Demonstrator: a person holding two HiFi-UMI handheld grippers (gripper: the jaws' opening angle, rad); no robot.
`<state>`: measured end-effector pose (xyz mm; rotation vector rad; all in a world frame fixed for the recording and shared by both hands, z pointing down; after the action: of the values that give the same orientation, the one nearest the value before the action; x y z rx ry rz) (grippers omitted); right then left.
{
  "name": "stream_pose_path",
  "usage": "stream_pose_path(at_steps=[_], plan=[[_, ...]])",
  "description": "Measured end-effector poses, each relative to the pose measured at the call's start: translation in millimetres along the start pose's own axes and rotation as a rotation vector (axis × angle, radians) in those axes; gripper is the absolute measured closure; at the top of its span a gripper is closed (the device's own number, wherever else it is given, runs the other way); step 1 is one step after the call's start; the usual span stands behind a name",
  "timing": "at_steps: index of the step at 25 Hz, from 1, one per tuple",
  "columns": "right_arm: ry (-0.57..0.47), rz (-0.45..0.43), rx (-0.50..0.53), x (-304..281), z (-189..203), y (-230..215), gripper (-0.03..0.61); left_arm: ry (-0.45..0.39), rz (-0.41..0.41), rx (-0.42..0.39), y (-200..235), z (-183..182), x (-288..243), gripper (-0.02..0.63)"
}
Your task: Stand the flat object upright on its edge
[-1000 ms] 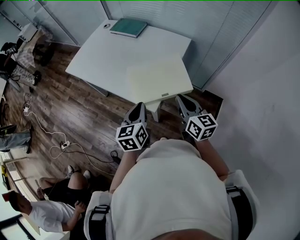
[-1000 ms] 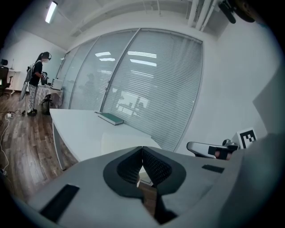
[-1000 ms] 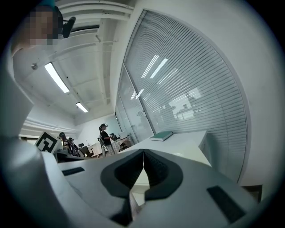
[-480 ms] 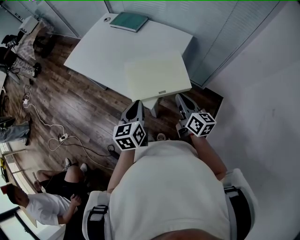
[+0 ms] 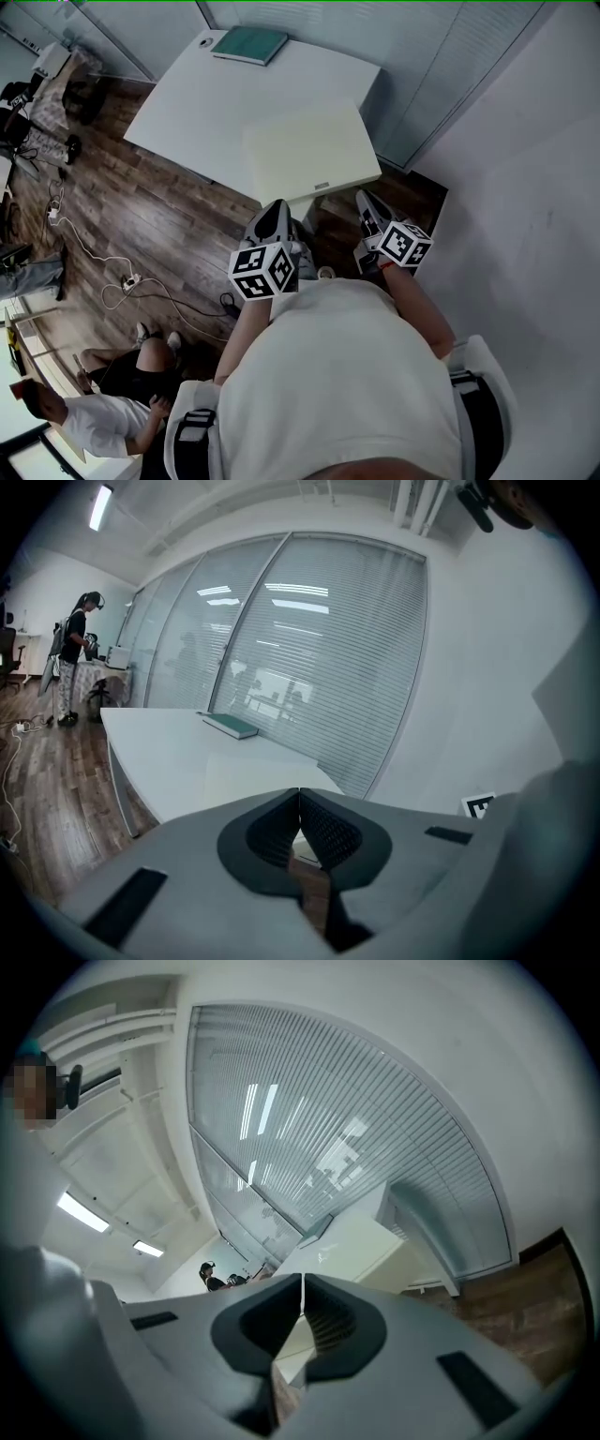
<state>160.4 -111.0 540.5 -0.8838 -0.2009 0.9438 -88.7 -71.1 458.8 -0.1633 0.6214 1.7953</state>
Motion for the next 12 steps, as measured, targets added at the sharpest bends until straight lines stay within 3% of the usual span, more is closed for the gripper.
stream_pose_path(at_steps=[9, 12], plan=[[0.0, -0.024, -0.231, -11, 13, -35, 0.542, 0.013, 0.032, -0.032, 4, -11, -25, 0.592], [0.006, -0.068, -0.319, -20, 16, -39, 0.378, 0.02, 0.038, -0.038, 6, -15, -30, 0.592]])
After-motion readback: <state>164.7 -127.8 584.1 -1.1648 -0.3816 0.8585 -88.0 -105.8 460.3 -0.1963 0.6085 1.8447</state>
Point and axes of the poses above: the fingertips, and each gripper's own axes: x backward along the fingers, y to its left, z out of its underside, the point moved 8 cm from there along x, backward along the fingers, and after that the axes turned 2 degrees about y, right-handed, at the moved point
